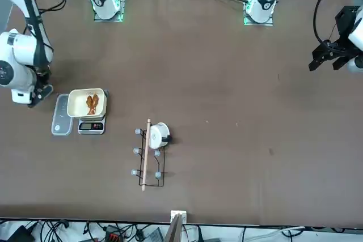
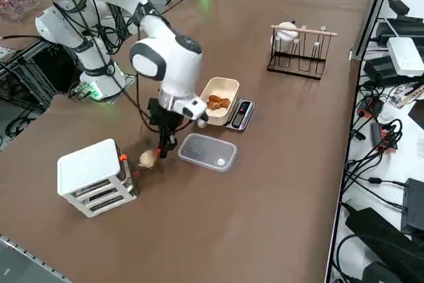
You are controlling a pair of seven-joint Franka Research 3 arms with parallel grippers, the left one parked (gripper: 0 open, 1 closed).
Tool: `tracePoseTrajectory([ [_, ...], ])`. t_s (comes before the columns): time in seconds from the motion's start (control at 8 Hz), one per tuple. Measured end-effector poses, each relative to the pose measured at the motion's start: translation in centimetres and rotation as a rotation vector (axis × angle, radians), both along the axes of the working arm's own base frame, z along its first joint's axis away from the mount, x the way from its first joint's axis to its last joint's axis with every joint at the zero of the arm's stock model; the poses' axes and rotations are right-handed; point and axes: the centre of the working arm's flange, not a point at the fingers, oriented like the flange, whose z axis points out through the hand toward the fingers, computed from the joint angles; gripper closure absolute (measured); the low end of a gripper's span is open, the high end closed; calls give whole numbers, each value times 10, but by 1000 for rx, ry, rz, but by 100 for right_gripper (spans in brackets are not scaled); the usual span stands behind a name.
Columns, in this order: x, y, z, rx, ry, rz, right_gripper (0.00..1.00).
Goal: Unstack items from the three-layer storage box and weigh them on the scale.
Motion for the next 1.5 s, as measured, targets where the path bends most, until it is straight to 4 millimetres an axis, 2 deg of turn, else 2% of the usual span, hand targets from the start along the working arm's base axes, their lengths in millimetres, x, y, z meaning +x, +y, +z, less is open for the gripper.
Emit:
tracePoseTrajectory([
  [0.25, 2, 4, 1, 0, -8, -14, 86],
  [0.38, 4, 4, 3, 24, -24, -50, 72],
  [0.62, 17, 6, 19, 88, -58, -149, 33],
  [0.75, 25, 4, 38, 128, -33, -211, 12],
  [0.88, 32, 1, 63, 162, 1, -237, 3],
  [1.0, 35, -6, 86, 172, 17, -242, 5],
  [1.12, 29, -21, 95, 179, 29, -241, 8],
  [1.25, 16, -47, 92, 198, 46, -233, 10],
  [1.38, -2, -74, 78, 219, 47, -226, 14],
  [1.5, -17, -91, 59, 235, 37, -218, 14],
])
